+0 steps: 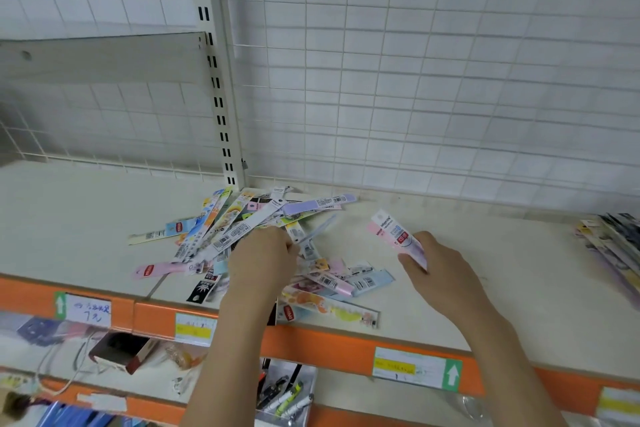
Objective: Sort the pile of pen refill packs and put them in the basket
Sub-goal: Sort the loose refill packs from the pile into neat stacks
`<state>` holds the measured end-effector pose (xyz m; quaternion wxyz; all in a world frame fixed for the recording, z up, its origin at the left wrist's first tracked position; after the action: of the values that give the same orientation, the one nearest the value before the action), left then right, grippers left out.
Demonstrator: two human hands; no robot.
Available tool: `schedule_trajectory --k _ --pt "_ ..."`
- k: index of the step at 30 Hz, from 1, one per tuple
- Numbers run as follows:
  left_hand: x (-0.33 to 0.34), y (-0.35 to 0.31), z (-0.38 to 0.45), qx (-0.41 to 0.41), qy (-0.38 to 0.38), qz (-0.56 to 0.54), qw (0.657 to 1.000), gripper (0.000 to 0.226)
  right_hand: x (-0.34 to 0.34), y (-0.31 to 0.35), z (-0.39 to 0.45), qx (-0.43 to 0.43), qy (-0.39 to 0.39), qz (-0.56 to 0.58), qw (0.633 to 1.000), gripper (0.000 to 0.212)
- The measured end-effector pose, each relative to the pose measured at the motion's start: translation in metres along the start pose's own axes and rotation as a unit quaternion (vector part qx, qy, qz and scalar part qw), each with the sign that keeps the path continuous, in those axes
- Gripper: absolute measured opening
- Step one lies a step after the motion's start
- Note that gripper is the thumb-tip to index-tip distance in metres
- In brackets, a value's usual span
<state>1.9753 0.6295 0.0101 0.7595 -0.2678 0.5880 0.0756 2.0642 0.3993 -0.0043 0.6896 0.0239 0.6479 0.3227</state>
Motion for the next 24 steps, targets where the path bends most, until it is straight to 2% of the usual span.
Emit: schedule_trajectory --k 5,10,19,22,24 --pt "-0.022 0.009 -0.009 0.002 -0.038 -0.060 0.997 0.028 0.001 0.008 0.001 -0.010 -0.004 0.016 1.000 0.019" --pt "-0.042 0.018 -0.020 0.014 -0.132 -0.093 0.987 0.024 0.004 0.019 0.001 -0.021 -0.009 0.043 0.999 0.016" --pt "-0.037 0.037 -0.022 -0.018 -0.132 -0.205 0.970 0.020 0.011 0.030 0.000 -0.027 0.003 0.055 0.998 0.017" --pt "-0.038 0.041 -0.022 -0.035 -0.145 -0.264 0.953 0.015 0.014 0.030 0.000 -0.025 0.007 0.059 0.998 0.018" --pt "-0.040 0.044 -0.022 -0.051 -0.159 -0.308 0.937 0.021 0.016 0.031 0.000 -0.022 0.010 0.059 0.998 0.018"
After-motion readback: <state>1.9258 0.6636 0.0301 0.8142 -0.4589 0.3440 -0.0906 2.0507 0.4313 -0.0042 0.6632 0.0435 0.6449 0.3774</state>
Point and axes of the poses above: each hand's wrist, its own z-axis towards the middle knuckle, its own x-axis out of the palm, y = z × x, the point moved 6 cm from there along z, towards the middle knuckle, and after that the axes turned 1 degree about z, right-handed, at the moved point
